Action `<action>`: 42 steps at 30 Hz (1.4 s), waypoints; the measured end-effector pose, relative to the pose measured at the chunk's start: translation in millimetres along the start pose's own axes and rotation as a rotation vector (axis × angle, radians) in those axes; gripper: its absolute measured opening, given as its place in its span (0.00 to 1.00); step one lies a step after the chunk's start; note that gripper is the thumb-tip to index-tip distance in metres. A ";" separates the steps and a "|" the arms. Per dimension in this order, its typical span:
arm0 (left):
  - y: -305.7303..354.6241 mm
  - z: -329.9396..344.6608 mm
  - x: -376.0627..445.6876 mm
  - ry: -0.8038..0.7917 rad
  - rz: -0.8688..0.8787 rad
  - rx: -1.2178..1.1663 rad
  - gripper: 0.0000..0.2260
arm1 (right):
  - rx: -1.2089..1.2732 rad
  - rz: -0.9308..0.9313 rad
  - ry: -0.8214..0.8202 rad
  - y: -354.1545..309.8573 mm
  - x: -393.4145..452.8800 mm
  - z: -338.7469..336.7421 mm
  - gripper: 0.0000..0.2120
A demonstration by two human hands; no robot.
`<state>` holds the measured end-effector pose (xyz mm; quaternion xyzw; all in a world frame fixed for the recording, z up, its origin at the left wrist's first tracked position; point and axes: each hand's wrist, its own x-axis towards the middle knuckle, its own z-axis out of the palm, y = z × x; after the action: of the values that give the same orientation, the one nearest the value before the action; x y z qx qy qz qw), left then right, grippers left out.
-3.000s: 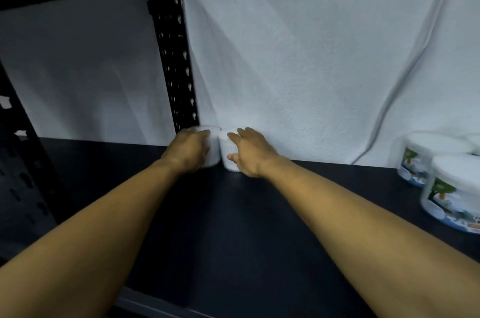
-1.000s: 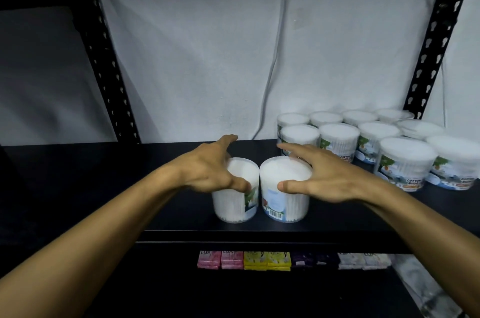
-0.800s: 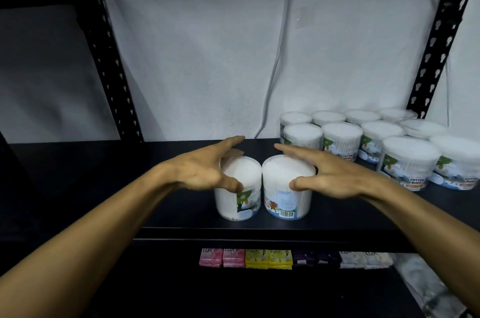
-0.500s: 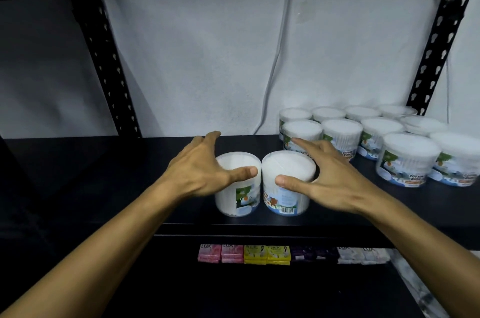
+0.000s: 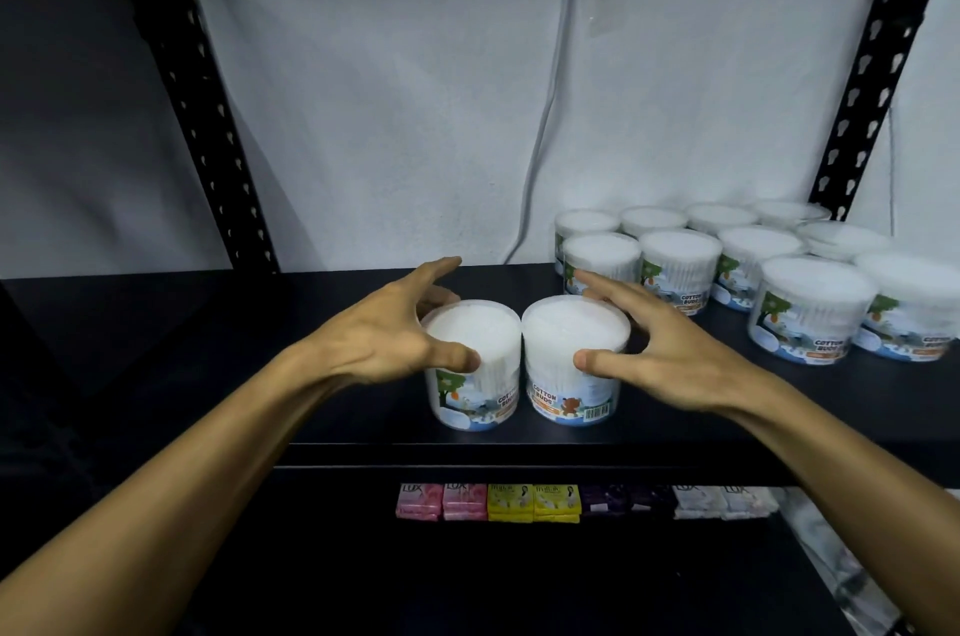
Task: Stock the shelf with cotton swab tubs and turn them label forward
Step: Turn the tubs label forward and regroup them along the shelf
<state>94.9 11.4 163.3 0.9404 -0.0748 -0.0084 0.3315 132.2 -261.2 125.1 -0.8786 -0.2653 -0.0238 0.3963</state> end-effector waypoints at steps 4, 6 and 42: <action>0.9 -3.9 0.0 -0.085 0.036 -0.002 0.48 | 0.072 -0.024 -0.084 0.8 2.4 -5.2 0.34; 1.0 -2.8 -0.8 -0.102 0.035 0.005 0.47 | 0.112 -0.022 -0.122 -1.0 1.0 -7.4 0.34; -19.3 15.0 4.6 -0.056 0.100 -0.310 0.52 | 0.518 -0.053 0.027 22.1 -2.3 7.2 0.35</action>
<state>101.1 16.3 139.7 0.8726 -0.1285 -0.0297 0.4703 139.8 -269.2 104.4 -0.7403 -0.2801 0.0230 0.6108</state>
